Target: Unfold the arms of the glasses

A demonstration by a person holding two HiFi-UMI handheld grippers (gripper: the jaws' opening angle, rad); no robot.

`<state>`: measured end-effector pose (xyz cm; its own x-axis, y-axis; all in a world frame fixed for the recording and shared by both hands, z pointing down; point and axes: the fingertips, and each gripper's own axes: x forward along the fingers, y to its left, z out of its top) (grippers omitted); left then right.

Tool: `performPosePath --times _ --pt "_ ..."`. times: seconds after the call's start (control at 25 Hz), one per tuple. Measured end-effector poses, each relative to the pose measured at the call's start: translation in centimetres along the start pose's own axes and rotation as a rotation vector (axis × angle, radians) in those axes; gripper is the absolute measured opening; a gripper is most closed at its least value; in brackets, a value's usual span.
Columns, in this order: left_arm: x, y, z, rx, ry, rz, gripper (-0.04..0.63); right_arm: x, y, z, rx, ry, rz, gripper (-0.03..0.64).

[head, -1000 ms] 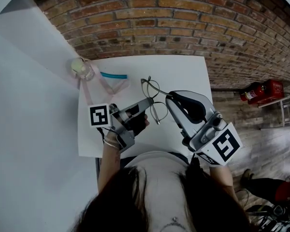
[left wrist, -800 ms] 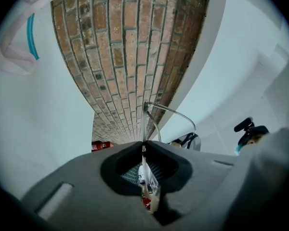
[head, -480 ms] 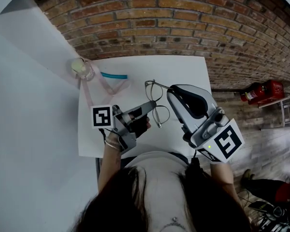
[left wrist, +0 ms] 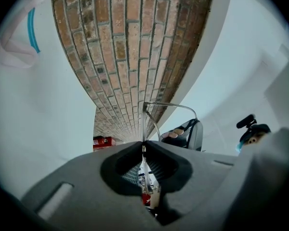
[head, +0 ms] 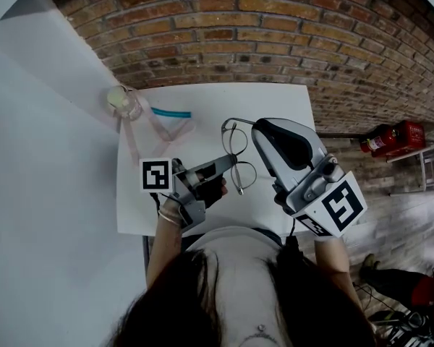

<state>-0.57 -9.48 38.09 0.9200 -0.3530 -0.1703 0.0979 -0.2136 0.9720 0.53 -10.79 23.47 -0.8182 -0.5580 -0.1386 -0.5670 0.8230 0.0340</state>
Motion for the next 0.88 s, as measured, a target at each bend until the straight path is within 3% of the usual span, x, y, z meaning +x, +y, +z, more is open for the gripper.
performPosePath --times 0.88 --pt "-0.10 0.60 -0.52 -0.045 -0.005 -0.008 0.025 0.49 -0.51 -0.35 0.001 -0.004 0.003 0.037"
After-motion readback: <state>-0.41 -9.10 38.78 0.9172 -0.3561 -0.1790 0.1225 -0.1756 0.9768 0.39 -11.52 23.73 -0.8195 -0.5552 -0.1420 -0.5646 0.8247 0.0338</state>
